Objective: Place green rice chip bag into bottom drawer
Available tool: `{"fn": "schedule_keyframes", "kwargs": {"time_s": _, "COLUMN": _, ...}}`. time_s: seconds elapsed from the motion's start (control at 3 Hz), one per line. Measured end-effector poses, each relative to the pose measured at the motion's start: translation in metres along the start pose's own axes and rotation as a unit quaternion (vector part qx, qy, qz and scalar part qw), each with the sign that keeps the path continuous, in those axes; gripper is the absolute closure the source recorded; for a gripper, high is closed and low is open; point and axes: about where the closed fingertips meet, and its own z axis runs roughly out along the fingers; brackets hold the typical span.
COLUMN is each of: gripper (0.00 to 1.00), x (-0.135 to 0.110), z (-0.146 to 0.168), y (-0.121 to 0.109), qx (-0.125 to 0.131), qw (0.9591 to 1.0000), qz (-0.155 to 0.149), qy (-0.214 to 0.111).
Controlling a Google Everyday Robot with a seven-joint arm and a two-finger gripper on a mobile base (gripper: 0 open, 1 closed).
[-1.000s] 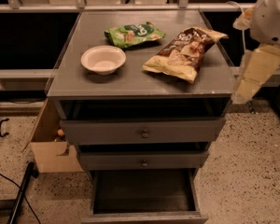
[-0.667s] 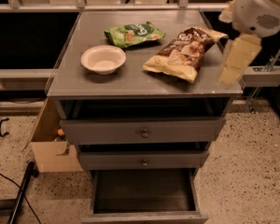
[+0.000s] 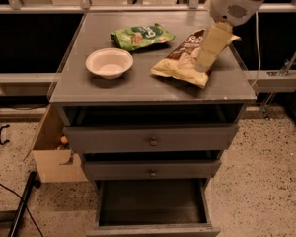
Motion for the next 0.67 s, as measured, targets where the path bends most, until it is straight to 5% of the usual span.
{"fn": "schedule_keyframes", "kwargs": {"time_s": 0.33, "gripper": 0.0, "x": -0.0251, "z": 0.0266, "y": -0.0337, "qx": 0.039, "qw": 0.9986, "qz": 0.008, "qy": -0.036}}
{"fn": "schedule_keyframes", "kwargs": {"time_s": 0.67, "gripper": 0.0, "x": -0.0251, "z": 0.0266, "y": -0.0337, "qx": 0.039, "qw": 0.9986, "qz": 0.008, "qy": -0.036}}
